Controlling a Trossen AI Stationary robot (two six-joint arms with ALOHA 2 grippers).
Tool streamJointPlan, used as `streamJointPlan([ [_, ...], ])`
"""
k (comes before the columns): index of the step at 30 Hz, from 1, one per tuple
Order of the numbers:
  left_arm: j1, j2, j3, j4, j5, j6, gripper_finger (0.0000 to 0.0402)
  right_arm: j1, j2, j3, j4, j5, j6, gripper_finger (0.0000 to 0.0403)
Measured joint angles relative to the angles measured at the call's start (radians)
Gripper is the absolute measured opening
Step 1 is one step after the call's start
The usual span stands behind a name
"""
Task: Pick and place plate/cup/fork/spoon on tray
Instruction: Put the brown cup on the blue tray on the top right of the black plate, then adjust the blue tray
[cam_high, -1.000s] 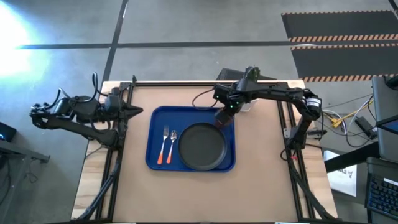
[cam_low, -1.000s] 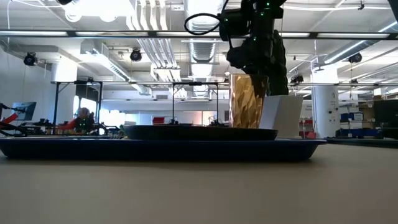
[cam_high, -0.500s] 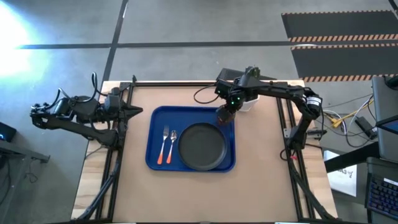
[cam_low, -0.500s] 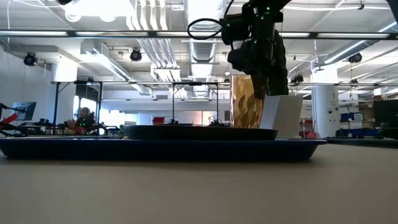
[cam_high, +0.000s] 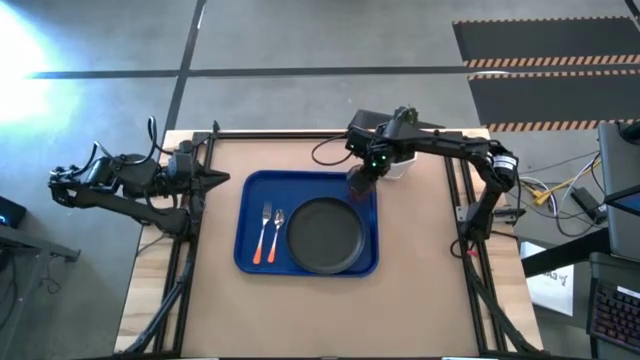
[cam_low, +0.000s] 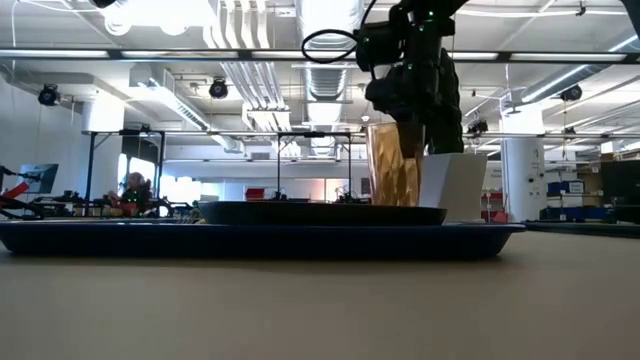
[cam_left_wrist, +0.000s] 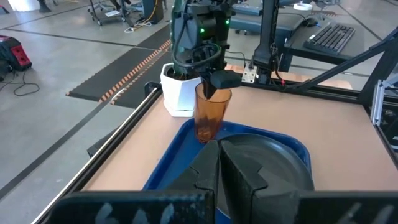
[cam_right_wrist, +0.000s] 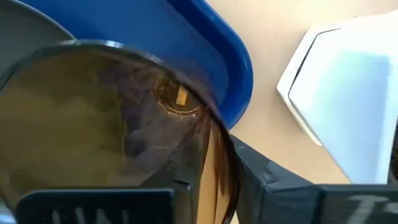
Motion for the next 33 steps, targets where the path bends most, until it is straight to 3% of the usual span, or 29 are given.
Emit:
streamJointPlan([
  [8, 0.0, 0.0, 0.0, 0.0, 0.0, 0.0, 0.0, 0.0, 0.0, 0.073, -0.013, 0.026, -0.011, 0.0104],
  [17, 0.0, 0.0, -0.001, 0.0, -0.002, 0.002, 0.0, 0.0, 0.0, 0.274, -0.082, 0.029, -0.042, 0.0128],
  [20, 0.0, 0.0, -0.021, -0.01, -0.071, 0.006, 0.0, 0.002, 0.0, 0.352, -0.084, 0.028, -0.05, 0.0127],
  [24, 0.0, 0.0, -0.085, -0.015, -0.186, 0.002, 0.0, 0.011, 0.0, 0.45, -0.08, 0.028, -0.053, 0.0121],
  [33, 0.028, 0.039, -0.339, 0.043, -0.184, -0.225, 0.0, 0.084, -0.001, 0.562, -0.005, 0.025, -0.056, 0.0105],
])
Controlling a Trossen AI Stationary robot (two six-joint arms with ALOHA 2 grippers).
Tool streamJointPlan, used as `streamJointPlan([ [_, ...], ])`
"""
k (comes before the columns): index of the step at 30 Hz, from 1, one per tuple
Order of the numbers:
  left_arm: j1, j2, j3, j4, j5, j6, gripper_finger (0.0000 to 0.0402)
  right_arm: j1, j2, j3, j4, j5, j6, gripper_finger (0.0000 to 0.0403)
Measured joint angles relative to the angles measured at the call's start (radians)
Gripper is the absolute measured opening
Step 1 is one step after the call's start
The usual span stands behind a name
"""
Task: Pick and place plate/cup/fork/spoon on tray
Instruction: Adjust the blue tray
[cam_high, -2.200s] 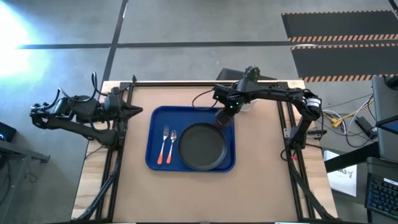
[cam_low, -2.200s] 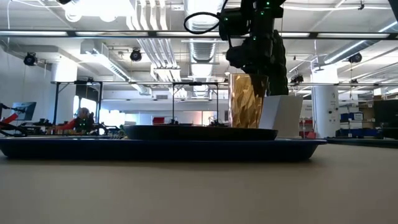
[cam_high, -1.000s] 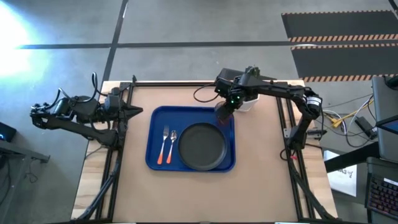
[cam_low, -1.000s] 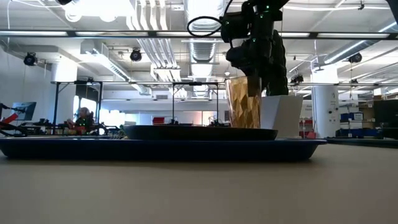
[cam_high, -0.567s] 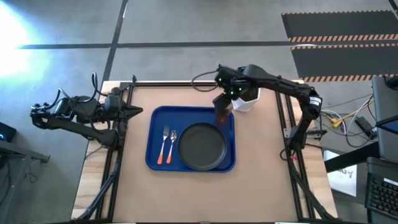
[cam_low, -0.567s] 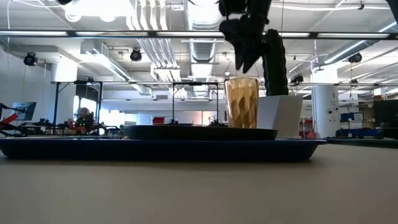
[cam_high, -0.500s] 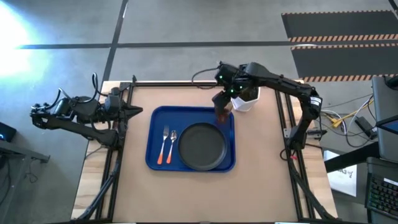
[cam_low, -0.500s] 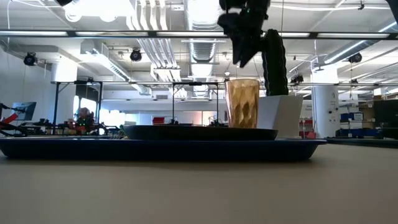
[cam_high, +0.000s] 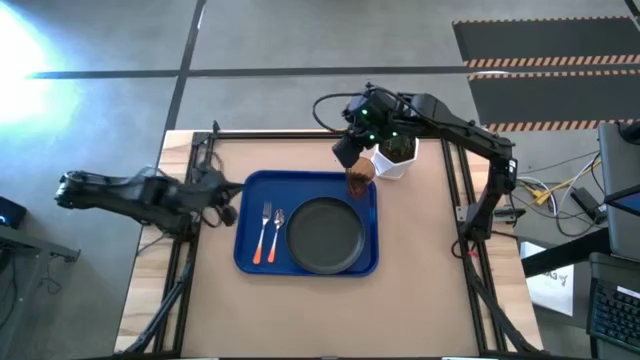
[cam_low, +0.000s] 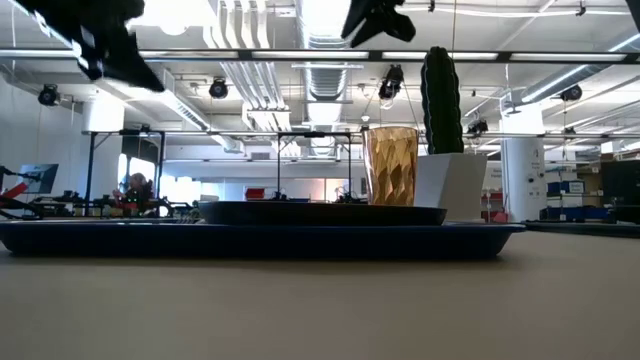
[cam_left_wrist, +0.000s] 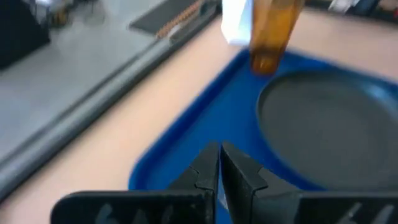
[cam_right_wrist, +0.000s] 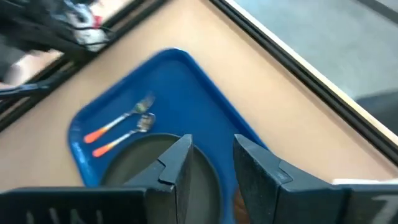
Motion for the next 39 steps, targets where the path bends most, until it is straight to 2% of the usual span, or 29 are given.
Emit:
streamJointPlan([
  [4, 0.032, 0.048, -0.106, 0.027, -0.004, -0.104, 0.0, 0.05, 0.0, 0.007, 0.038, -0.001, -0.009, 0.0095],
  [8, 0.134, 0.098, -0.144, 0.047, -0.177, -0.112, 0.0, 0.103, 0.0, 0.006, 0.049, -0.001, -0.008, 0.0083],
  [10, 0.218, 0.121, -0.144, 0.091, -0.176, -0.069, 0.0, 0.129, 0.0, 0.005, 0.049, -0.001, -0.007, 0.0074],
  [12, 0.314, 0.139, -0.144, 0.192, -0.063, 0.026, 0.0, 0.157, 0.0, 0.005, 0.049, -0.001, -0.008, 0.0062],
  [14, 0.42, 0.164, -0.144, 0.329, 0.126, 0.116, 0.0, 0.188, 0.0, 0.004, 0.049, 0.0, -0.008, 0.0047],
  [17, 0.565, 0.238, -0.14, 0.438, 0.346, 0.152, 0.0, 0.238, 0.0, 0.004, 0.05, 0.002, -0.015, 0.0024],
  [22, 0.709, 0.383, -0.118, 0.448, 0.524, 0.151, 0.0, 0.317, 0.0, 0.004, 0.051, 0.091, -0.047, 0.0009],
  [31, 0.789, 0.613, -0.104, 0.564, 0.54, 0.152, 0.0, 0.373, 0.0, 0.004, 0.057, 0.109, -0.048, 0.0009],
  [39, 0.882, 0.704, -0.104, 0.589, 0.528, 0.216, 0.0, 0.386, 0.0, 0.004, 0.059, 0.11, -0.048, 0.0009],
])
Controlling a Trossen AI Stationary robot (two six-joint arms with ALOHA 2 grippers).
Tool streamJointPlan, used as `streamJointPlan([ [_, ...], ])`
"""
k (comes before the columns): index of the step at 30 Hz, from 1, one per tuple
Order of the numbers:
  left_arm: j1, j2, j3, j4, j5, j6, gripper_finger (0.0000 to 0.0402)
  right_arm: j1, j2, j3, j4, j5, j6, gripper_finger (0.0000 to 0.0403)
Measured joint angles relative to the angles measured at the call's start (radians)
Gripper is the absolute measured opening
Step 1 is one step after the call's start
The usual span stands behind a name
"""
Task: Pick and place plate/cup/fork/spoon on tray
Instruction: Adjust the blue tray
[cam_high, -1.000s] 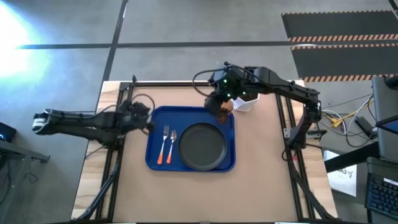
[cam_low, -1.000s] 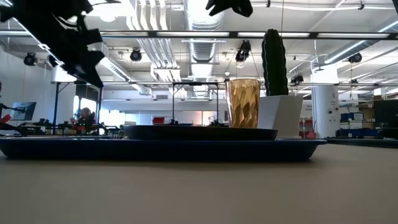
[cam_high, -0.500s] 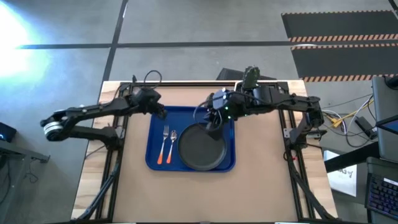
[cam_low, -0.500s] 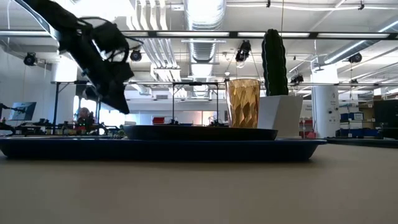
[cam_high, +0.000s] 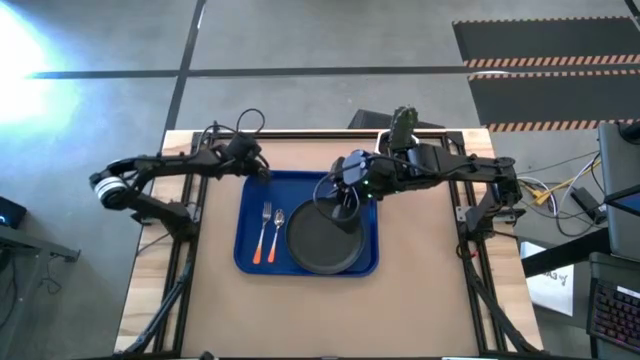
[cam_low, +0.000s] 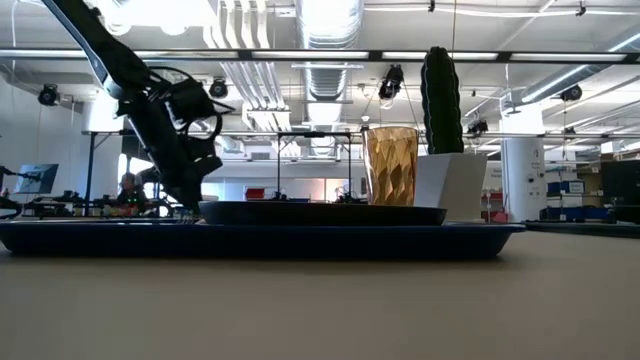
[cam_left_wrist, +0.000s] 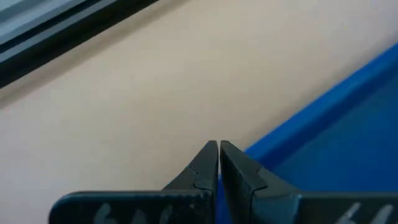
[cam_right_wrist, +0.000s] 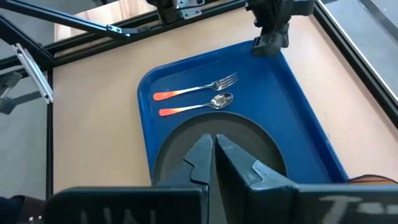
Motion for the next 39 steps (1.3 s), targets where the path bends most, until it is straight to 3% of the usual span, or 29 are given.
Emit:
streamJointPlan([
  [14, 0.037, 0.092, -0.008, 0.007, 0.053, 0.011, 0.0, 0.002, 0.0, 0.0, 0.001, 0.007, 0.003, 0.0009],
  [23, 0.002, 0.072, -0.024, -0.025, 0.172, -0.058, 0.0, 0.002, 0.0, 0.001, 0.0, 0.025, 0.003, 0.0009],
  [39, -0.139, 0.06, -0.024, 0.003, 0.106, -0.093, 0.0, 0.002, 0.001, 0.001, 0.0, 0.076, -0.001, 0.0009],
])
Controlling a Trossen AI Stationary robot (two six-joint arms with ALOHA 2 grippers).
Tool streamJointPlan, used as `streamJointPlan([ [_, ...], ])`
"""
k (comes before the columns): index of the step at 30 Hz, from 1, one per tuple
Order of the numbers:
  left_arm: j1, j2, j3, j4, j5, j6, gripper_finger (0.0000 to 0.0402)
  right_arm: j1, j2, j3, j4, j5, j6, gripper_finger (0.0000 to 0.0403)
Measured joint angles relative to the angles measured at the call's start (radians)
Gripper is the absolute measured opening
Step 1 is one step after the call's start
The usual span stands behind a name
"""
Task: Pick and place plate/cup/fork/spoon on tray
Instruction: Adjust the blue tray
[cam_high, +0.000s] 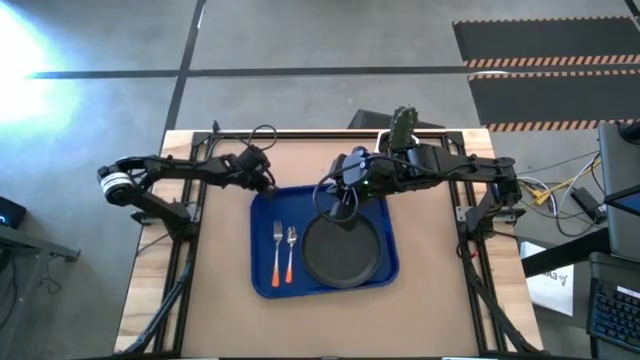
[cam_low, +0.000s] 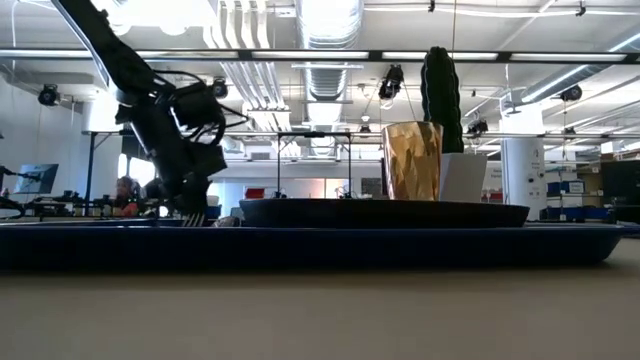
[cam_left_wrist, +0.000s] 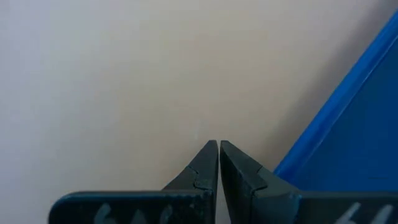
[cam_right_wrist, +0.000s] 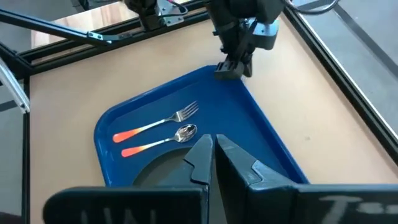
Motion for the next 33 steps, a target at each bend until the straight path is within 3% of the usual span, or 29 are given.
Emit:
streamJointPlan([
  [8, 0.0, -0.115, 0.066, 0.014, -0.007, 0.004, 0.0, -0.076, 0.0, -0.018, -0.084, 0.008, -0.013, 0.0008],
  [17, -0.038, -0.526, 0.092, -0.053, 0.05, 0.0, 0.0, -0.281, 0.0, -0.034, -0.198, -0.014, -0.053, 0.0008],
  [22, -0.041, -0.697, 0.089, -0.185, -0.032, -0.002, 0.0, -0.381, 0.0, -0.034, -0.193, -0.019, -0.11, 0.0008],
  [30, -0.046, -0.805, 0.075, -0.254, -0.038, -0.049, 0.0, -0.538, 0.011, -0.062, -0.182, -0.053, -0.17, 0.0008],
  [33, -0.046, -0.809, 0.074, -0.255, -0.038, -0.052, 0.0, -0.583, 0.032, -0.074, -0.154, -0.113, -0.185, 0.0008],
])
